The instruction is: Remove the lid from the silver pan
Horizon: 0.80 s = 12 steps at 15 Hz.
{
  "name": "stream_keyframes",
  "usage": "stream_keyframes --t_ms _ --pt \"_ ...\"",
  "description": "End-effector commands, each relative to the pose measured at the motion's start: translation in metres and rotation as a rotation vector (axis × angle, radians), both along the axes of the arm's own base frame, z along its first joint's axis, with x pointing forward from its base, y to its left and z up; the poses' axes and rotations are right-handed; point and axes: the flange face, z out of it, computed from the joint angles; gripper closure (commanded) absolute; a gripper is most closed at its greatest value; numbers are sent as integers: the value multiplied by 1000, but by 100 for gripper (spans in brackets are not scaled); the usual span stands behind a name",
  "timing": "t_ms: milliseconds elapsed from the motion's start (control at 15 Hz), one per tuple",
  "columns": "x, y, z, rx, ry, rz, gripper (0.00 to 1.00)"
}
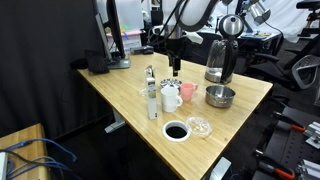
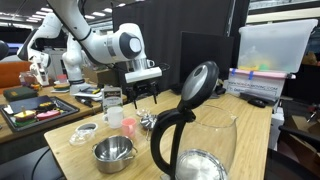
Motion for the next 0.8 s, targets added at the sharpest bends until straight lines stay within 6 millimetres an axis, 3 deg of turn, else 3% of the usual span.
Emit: stream_keyframes --t_ms 0,333,733 --pt "11 -5 -25 -31 22 118 0" --pt "28 -25 -53 -78 61 188 0" --pt "44 -29 -62 -85 66 225 0"
